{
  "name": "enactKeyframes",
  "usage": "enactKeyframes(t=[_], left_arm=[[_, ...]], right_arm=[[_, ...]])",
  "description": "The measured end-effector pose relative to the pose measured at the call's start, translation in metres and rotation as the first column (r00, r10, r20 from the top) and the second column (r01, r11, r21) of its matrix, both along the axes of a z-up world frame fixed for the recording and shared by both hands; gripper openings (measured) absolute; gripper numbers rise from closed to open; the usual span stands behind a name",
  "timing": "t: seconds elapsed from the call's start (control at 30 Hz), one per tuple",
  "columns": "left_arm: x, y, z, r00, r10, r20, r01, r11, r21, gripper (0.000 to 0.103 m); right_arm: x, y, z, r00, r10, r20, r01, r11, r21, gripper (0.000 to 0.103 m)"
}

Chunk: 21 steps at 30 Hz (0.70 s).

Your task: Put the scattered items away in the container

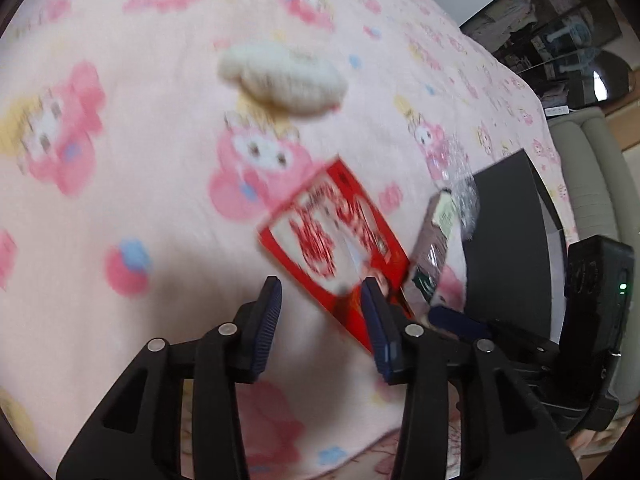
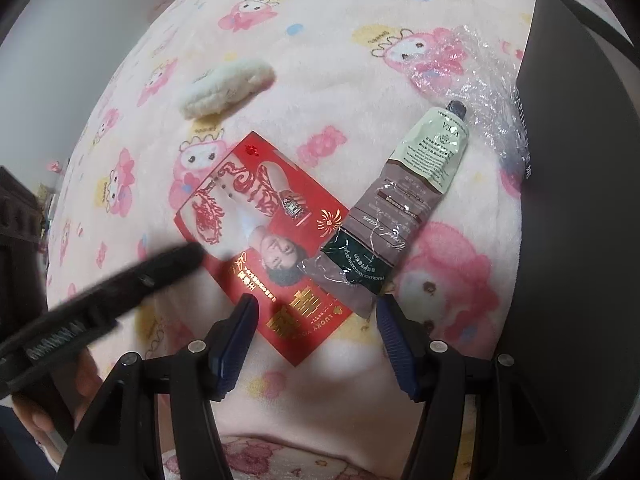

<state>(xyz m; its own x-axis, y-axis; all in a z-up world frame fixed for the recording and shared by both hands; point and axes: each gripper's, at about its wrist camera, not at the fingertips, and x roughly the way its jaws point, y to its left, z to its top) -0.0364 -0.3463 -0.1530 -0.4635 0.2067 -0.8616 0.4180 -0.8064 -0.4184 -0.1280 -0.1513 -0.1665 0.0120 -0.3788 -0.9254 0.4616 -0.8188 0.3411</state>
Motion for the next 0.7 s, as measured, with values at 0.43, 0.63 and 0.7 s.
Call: enactKeyframes(t=[0.43, 0.63, 0.7], left_arm=[[-0.023, -0.03, -0.023, 0.998, 0.054, -0.029, -0.055, 0.998, -0.018, 0.05], [-0.042, -0.041, -0.029, 0.999, 0.022, -0.045, -0.023, 1.0, -0.009, 0.05], [-0.046, -0.038, -0.035, 0.999, 0.0, -0.039, 0.0, 1.0, -0.012, 0.05]], right_arm=[[-0.025, 0.002, -0.03, 0.993, -0.065, 0.1, 0.07, 0.996, -0.047, 0.058], [-0.029, 0.004, -0.033, 0.99, -0.104, 0.095, 0.11, 0.992, -0.062, 0.058], [-0.029, 0.005, -0.033, 0.99, -0.106, 0.092, 0.112, 0.992, -0.065, 0.058]])
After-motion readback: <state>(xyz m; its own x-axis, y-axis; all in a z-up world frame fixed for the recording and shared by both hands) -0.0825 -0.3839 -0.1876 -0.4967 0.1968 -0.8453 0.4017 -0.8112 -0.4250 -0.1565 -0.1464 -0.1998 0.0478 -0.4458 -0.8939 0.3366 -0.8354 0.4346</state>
